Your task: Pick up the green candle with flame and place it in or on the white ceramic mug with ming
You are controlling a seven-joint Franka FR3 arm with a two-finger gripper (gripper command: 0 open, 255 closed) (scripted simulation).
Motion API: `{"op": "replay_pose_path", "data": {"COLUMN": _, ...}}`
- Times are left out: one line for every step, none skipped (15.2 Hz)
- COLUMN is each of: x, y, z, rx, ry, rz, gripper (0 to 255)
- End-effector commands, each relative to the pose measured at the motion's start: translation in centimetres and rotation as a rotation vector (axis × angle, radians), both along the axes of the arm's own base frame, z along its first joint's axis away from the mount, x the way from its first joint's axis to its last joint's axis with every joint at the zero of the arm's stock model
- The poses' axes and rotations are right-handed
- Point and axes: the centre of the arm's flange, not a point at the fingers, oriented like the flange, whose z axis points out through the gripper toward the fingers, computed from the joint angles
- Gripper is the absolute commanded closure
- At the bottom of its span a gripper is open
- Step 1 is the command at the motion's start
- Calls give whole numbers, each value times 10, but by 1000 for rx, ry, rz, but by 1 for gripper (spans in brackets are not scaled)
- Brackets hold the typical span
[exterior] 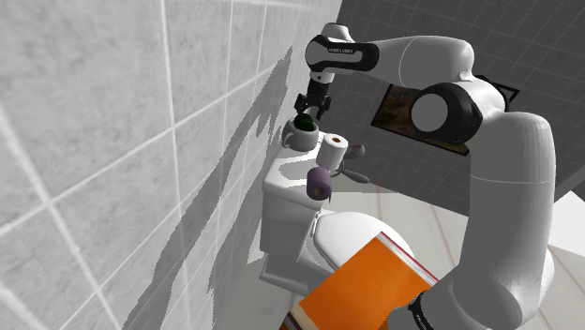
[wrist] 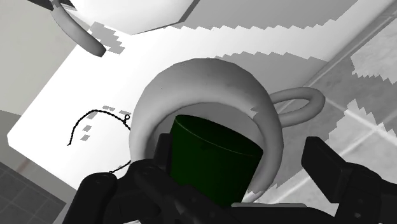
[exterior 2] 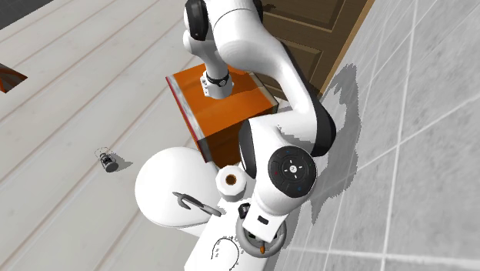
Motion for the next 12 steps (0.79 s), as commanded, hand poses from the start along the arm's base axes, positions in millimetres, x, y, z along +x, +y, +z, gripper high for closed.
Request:
{"op": "replay_pose_path", "data": {"x": 0, "y": 1, "z": 0, "rx": 0, "ry": 0, "rz": 0, "gripper": 0}}
{"op": "replay_pose_path", "data": {"x": 0, "y": 1, "z": 13, "rx": 0, "ry": 0, "rz": 0, "gripper": 0}}
{"op": "replay_pose_path", "data": {"x": 0, "y": 1, "z": 26, "rx": 0, "ry": 0, "rz": 0, "gripper": 0}}
{"op": "replay_pose_path", "data": {"x": 0, "y": 1, "z": 39, "rx": 0, "ry": 0, "rz": 0, "gripper": 0}}
{"op": "replay_pose_path", "data": {"x": 0, "y": 1, "z": 50, "rx": 0, "ry": 0, "rz": 0, "gripper": 0}}
{"op": "replay_pose_path", "data": {"x": 0, "y": 1, "z": 50, "rx": 0, "ry": 0, "rz": 0, "gripper": 0}}
{"op": "replay_pose_path", "data": {"x": 0, "y": 1, "z": 50, "rx": 0, "ry": 0, "rz": 0, "gripper": 0}}
{"op": "replay_pose_path", "data": {"x": 0, "y": 1, "z": 50, "rx": 0, "ry": 0, "rz": 0, "gripper": 0}}
{"op": "replay_pose_path", "data": {"x": 0, "y": 1, "z": 50, "rx": 0, "ry": 0, "rz": 0, "gripper": 0}}
{"op": "replay_pose_path", "data": {"x": 0, "y": 1, "z": 50, "rx": 0, "ry": 0, "rz": 0, "gripper": 0}}
{"op": "replay_pose_path", "data": {"x": 0, "y": 1, "z": 50, "rx": 0, "ry": 0, "rz": 0, "gripper": 0}}
{"op": "replay_pose_path", "data": {"x": 0, "y": 1, "z": 50, "rx": 0, "ry": 0, "rz": 0, "gripper": 0}}
